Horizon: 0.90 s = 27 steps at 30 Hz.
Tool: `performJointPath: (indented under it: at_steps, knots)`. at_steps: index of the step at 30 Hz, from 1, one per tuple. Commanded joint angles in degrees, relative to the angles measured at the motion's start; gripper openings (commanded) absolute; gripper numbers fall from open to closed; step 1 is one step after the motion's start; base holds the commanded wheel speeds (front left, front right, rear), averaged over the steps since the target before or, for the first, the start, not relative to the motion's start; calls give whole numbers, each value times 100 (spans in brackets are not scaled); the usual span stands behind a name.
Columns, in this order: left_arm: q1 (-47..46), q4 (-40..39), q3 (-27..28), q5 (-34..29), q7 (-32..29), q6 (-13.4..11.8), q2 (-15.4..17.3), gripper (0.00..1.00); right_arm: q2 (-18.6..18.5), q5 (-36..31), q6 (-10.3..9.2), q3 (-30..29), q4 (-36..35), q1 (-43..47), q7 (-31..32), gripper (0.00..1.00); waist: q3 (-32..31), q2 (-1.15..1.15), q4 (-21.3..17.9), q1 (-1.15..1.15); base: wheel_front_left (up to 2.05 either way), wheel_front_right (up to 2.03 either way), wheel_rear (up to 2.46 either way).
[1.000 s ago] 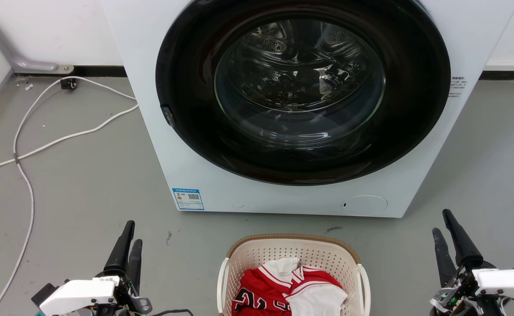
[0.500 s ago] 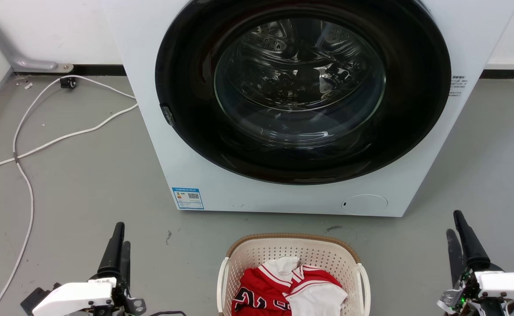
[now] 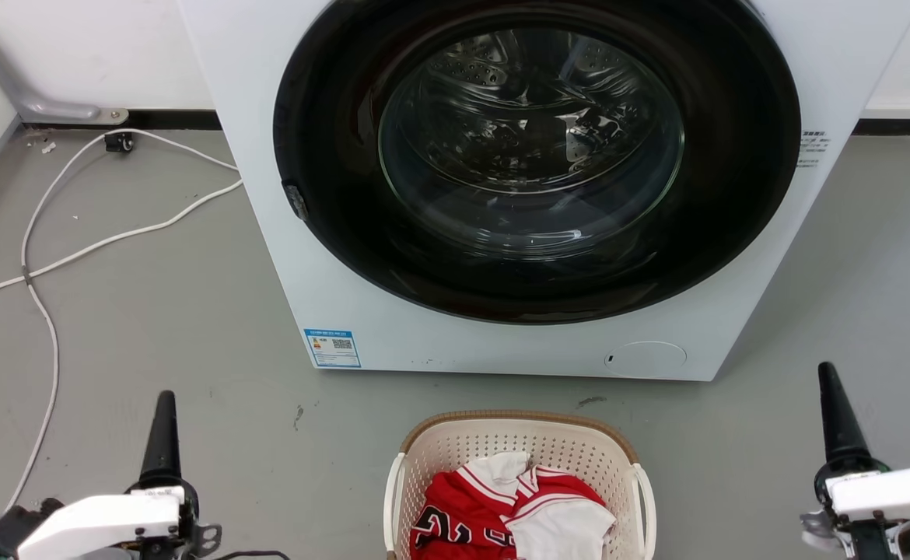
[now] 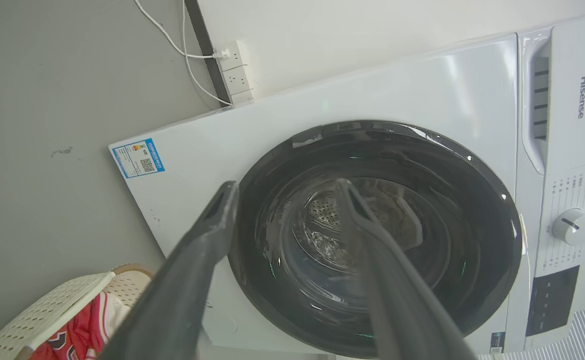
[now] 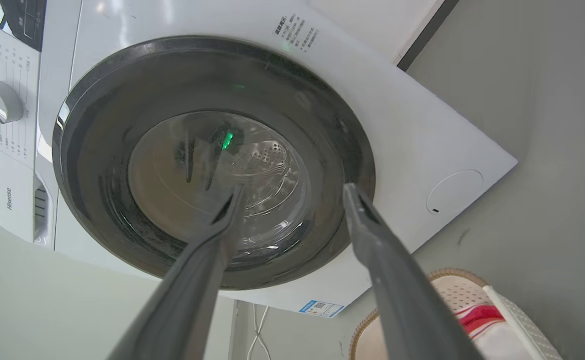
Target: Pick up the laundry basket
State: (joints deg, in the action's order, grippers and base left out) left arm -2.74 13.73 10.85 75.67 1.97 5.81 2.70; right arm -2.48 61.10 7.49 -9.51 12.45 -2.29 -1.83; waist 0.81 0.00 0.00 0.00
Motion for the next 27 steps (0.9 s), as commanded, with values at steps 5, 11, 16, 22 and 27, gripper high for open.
performJointPath:
  at_steps: [5,11,16,22,27]
  knots:
    - [-52,-560,-3,-821,143,-348,19,100,-30,-963,0,3,-648,-154,-144,100,33,0,6,0,0,0,0]
    - [74,-1173,-352,-1838,258,-838,19,100,-32,-1798,0,87,-1056,-94,-260,100,68,0,15,0,0,0,0]
    - [164,-1477,-780,-2530,351,-977,20,100,-35,-2437,0,226,-1263,-42,-354,100,95,0,18,0,0,0,0]
    - [215,-1644,-1094,-3384,456,-1066,20,100,-37,-3055,0,311,-1439,14,-458,100,123,0,16,0,0,0,0]
    - [251,-1700,-1366,-4010,540,-1093,21,100,-39,-3495,0,359,-1574,41,-541,100,144,0,13,0,0,0,0]
